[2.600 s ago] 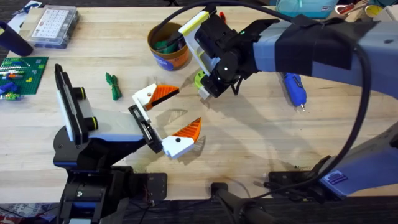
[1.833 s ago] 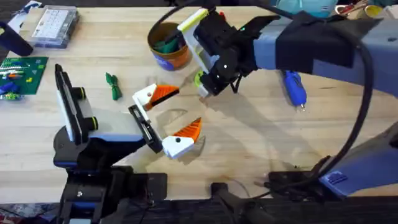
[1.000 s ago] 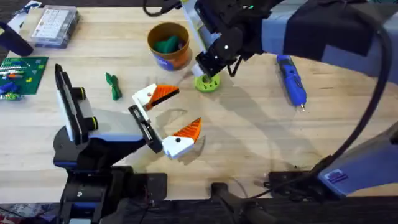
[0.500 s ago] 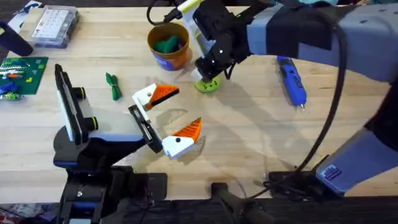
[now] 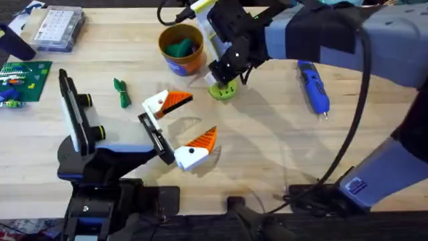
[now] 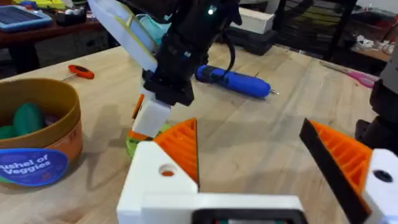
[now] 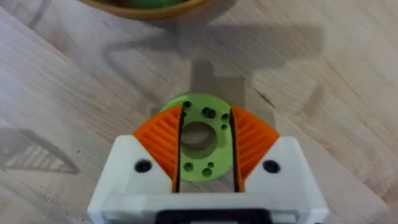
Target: Pick up the gripper from the table and insert it into the empty holder that is missing its gripper. Then pick up a screw, insert it into the mounting hole, and use the screwdriver to tighten it. Finally, clean up the table by picking up the vegetable and placing it into the bucket.
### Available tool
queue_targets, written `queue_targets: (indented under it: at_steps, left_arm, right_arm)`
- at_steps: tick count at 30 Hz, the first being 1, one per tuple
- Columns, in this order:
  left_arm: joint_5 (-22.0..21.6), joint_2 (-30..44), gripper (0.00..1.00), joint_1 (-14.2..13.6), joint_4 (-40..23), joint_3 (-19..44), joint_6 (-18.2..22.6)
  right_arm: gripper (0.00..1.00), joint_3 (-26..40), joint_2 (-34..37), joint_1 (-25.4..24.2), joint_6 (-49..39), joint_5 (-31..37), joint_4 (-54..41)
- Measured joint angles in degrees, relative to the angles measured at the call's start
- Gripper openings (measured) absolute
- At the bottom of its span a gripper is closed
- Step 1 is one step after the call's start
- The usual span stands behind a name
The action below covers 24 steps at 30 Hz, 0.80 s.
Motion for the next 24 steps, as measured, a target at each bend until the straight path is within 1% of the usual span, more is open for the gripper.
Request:
queue_targets:
  at_steps: [9,20,21,22,23,24]
  left_arm:
    - [0.0,0.0,0.993,0.0,0.0,0.0,0.0]
    - [0.0,0.0,0.993,0.0,0.0,0.0,0.0]
    - [0.0,0.0,0.993,0.0,0.0,0.0,0.0]
    - [0.0,0.0,0.993,0.0,0.0,0.0,0.0]
    - [0.0,0.0,0.993,0.0,0.0,0.0,0.0]
    - [0.01,0.0,0.993,0.0,0.0,0.0,0.0]
  right_arm:
    - [0.422,0.01,1.46,0.0,0.01,-0.15,0.49]
    - [0.422,0.02,1.47,0.0,0.01,-0.17,0.81]
    - [0.394,0.02,1.47,0.0,-0.06,-0.17,0.82]
    - [0.29,0.03,1.47,0.0,-0.1,-0.05,0.87]
    - [0.147,0.08,1.47,0.0,0.0,0.0,0.98]
    - [0.055,0.15,1.47,0.0,0.03,-0.15,1.13]
